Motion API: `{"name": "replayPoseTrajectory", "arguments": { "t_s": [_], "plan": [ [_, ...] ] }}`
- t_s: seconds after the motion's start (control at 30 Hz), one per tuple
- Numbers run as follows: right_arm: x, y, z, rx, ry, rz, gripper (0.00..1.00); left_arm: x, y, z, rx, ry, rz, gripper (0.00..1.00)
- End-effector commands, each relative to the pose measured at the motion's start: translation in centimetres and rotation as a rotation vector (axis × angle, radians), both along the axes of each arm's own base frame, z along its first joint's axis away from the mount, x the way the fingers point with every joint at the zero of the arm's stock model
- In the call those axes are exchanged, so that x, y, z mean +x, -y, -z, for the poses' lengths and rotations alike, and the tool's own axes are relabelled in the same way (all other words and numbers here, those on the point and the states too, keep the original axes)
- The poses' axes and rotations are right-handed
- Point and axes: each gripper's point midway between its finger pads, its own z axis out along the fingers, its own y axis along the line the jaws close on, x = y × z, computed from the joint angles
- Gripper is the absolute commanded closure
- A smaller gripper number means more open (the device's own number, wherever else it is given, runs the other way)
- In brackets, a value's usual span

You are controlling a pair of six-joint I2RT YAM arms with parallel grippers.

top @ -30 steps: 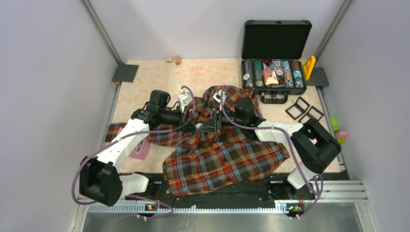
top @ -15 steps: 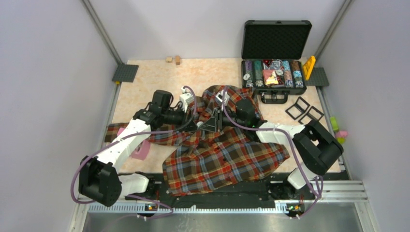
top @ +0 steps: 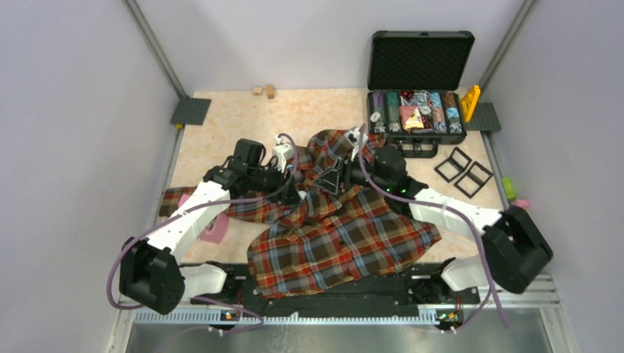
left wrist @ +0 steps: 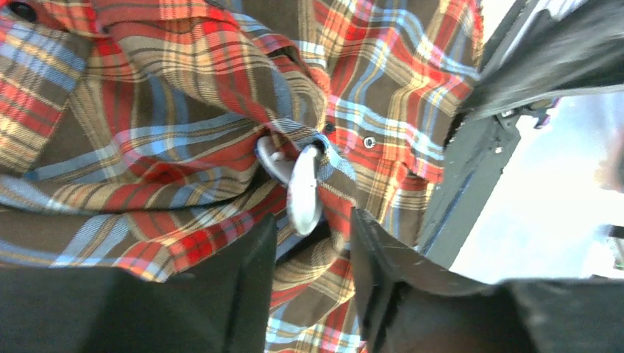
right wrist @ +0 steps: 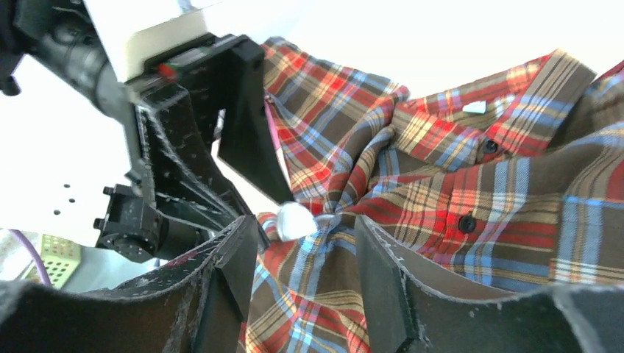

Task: Pin the brooch onto the clothing

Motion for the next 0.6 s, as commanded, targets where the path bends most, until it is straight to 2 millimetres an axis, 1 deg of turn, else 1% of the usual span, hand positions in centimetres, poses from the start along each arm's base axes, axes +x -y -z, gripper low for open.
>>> {"name": "replayPoseTrajectory", "arguments": {
  "t_s": [0.0,0.03,0.07,0.17,0.23,0.27,0.3,0.33,0.4,0.43,0.47,0.57],
  "plan": [
    [0.0,2.6,-2.5,-0.058,0.115,0.081,0.45,1.9,-0.6,-3.4,0.010,0.087,-0.121,0.28],
    [-0.1,3.3,-3.0,-0.071,0.132,0.101,0.43,2.2,-0.7,-4.2,-0.001,0.116,-0.144,0.14],
    [-0.1,4.1,-3.7,-0.081,0.152,0.131,0.42,2.4,-0.9,-5.0,-0.015,0.136,-0.170,0.10],
    [-0.1,6.1,-4.7,-0.127,0.183,0.207,0.40,3.3,-1.7,-7.6,-0.043,0.198,-0.293,0.05],
    [0.3,7.7,-4.9,-0.170,0.184,0.277,0.39,4.6,-3.6,-8.9,-0.025,0.247,-0.439,0.02],
    [0.7,8.5,-4.9,-0.196,0.177,0.324,0.39,5.2,-4.7,-8.9,-0.006,0.251,-0.519,0.02],
    [0.9,9.4,-4.2,-0.238,0.154,0.366,0.39,6.0,-6.0,-8.6,0.025,0.250,-0.617,0.02],
    [1.1,10.3,-3.7,-0.274,0.133,0.405,0.39,6.5,-7.3,-7.9,0.065,0.233,-0.702,0.02],
    [1.6,11.7,-2.7,-0.329,0.103,0.478,0.39,7.4,-9.7,-5.8,0.165,0.187,-0.856,0.02],
    [1.8,12.2,-2.3,-0.348,0.089,0.508,0.39,7.6,-10.3,-4.7,0.206,0.157,-0.894,0.02],
    [1.7,12.5,-1.8,-0.361,0.077,0.521,0.39,7.6,-10.5,-3.6,0.233,0.127,-0.911,0.02],
    [1.4,12.8,-1.0,-0.378,0.057,0.522,0.39,8.2,-10.2,-0.9,0.255,0.066,-0.930,0.02]
  ]
}}
